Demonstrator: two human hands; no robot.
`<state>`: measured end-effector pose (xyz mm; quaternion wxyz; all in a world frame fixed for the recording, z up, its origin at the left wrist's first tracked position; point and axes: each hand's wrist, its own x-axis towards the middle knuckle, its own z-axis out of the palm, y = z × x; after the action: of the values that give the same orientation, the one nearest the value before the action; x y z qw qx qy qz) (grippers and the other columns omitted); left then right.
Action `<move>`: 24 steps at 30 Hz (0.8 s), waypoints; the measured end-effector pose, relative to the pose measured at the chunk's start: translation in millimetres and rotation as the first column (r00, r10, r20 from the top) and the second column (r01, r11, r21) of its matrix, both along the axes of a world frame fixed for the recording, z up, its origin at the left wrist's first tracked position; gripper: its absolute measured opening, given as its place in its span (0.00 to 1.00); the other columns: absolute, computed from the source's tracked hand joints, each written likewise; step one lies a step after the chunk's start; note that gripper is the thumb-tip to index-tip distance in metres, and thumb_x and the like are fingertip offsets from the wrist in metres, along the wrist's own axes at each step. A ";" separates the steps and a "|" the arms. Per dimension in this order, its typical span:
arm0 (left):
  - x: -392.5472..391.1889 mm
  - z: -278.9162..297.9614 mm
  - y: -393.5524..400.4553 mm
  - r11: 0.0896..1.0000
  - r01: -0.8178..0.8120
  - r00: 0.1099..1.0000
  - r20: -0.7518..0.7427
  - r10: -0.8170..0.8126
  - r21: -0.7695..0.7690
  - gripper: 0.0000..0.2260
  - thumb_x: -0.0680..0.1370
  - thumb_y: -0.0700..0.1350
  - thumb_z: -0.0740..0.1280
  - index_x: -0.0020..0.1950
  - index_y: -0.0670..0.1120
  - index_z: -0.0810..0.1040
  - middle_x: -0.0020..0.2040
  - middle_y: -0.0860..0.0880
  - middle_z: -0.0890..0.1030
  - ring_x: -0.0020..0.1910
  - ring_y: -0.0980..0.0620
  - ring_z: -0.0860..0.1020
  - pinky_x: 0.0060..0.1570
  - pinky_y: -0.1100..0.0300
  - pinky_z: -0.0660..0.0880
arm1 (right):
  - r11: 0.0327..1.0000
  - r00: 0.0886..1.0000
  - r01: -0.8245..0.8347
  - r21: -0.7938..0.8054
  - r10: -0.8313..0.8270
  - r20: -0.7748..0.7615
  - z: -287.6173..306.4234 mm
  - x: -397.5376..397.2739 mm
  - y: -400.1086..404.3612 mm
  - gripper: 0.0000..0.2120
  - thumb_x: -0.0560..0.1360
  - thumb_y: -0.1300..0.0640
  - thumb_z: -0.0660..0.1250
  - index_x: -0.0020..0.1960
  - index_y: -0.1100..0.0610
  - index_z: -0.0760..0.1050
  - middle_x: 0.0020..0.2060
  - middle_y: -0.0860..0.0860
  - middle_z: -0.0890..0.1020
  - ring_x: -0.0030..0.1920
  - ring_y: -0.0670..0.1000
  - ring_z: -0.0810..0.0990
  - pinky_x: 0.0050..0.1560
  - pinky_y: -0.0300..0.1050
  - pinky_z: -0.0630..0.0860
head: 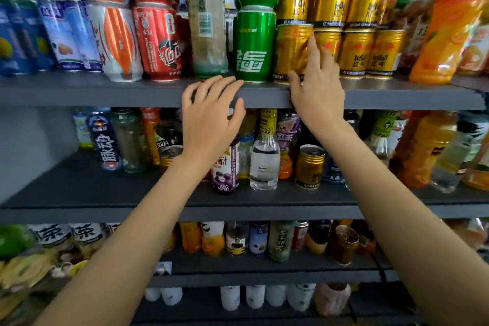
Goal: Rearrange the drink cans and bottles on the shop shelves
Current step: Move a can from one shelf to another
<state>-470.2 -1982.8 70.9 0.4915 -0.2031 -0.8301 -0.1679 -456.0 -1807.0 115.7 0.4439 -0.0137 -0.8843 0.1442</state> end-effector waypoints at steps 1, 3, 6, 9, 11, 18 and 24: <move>3.8 -6.5 -1.3 0.999 0.024 1.000 -0.003 -0.024 0.041 0.19 0.79 0.50 0.54 0.67 0.48 0.73 0.67 0.51 0.73 0.68 0.53 0.66 0.68 0.58 0.50 | 1.000 1.000 0.000 0.008 0.000 0.021 -3.3 1.5 2.3 0.27 0.81 0.50 0.54 0.76 0.58 0.52 0.73 0.60 0.59 0.71 0.60 0.61 0.67 0.52 0.63; 14.7 -28.5 -5.2 0.986 0.083 0.996 -0.030 -0.079 0.147 0.19 0.78 0.44 0.57 0.68 0.45 0.70 0.70 0.48 0.70 0.71 0.51 0.62 0.70 0.57 0.50 | 0.995 0.994 -0.095 -0.044 0.093 -0.049 -17.0 9.9 8.1 0.24 0.81 0.51 0.55 0.73 0.60 0.59 0.73 0.61 0.58 0.71 0.60 0.60 0.70 0.52 0.60; 30.7 -72.3 -8.9 0.921 0.121 0.991 0.003 -0.131 0.371 0.19 0.75 0.39 0.60 0.67 0.41 0.69 0.68 0.43 0.67 0.68 0.50 0.62 0.70 0.61 0.56 | 0.902 0.879 -0.410 -0.135 0.352 -0.321 -58.3 33.4 10.3 0.15 0.78 0.61 0.59 0.63 0.64 0.72 0.66 0.62 0.67 0.67 0.53 0.65 0.68 0.43 0.64; 25.2 -101.7 -6.2 0.832 0.027 0.962 0.213 -0.173 0.554 0.23 0.74 0.39 0.67 0.68 0.39 0.65 0.65 0.42 0.67 0.64 0.55 0.64 0.67 0.58 0.62 | 0.827 0.825 -0.545 -0.139 0.499 -0.267 -103.9 40.9 7.3 0.11 0.75 0.63 0.59 0.56 0.64 0.74 0.60 0.60 0.69 0.62 0.49 0.67 0.62 0.42 0.69; 12.9 -104.3 -1.7 0.806 -0.024 0.905 0.355 -0.233 0.591 0.31 0.72 0.41 0.72 0.71 0.41 0.61 0.67 0.44 0.67 0.67 0.54 0.65 0.68 0.59 0.62 | 0.830 0.852 -0.523 -0.193 0.513 -0.106 -125.1 31.4 7.3 0.13 0.74 0.64 0.62 0.59 0.63 0.72 0.61 0.59 0.67 0.62 0.52 0.68 0.61 0.47 0.71; -19.1 -94.9 17.7 0.768 -0.123 0.819 0.501 -0.279 0.629 0.32 0.70 0.39 0.73 0.70 0.42 0.63 0.66 0.43 0.69 0.66 0.46 0.69 0.64 0.59 0.63 | 0.843 0.828 -0.375 -0.385 0.492 0.271 -161.1 17.2 24.6 0.23 0.74 0.67 0.64 0.67 0.63 0.63 0.61 0.59 0.67 0.59 0.59 0.71 0.56 0.44 0.70; -14.9 -99.1 8.3 0.794 -0.170 0.813 0.538 -0.221 0.583 0.35 0.67 0.41 0.76 0.70 0.44 0.64 0.63 0.43 0.68 0.64 0.45 0.70 0.66 0.52 0.66 | 0.791 0.793 -0.475 -0.386 0.575 0.201 -154.4 22.3 12.9 0.21 0.75 0.67 0.63 0.66 0.60 0.64 0.60 0.54 0.69 0.55 0.50 0.74 0.54 0.42 0.75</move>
<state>-485.2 -1974.5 -28.2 0.2501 0.0147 -0.8377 -0.4853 -433.7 -1794.1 -38.8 0.2338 0.1424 -0.8754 0.3985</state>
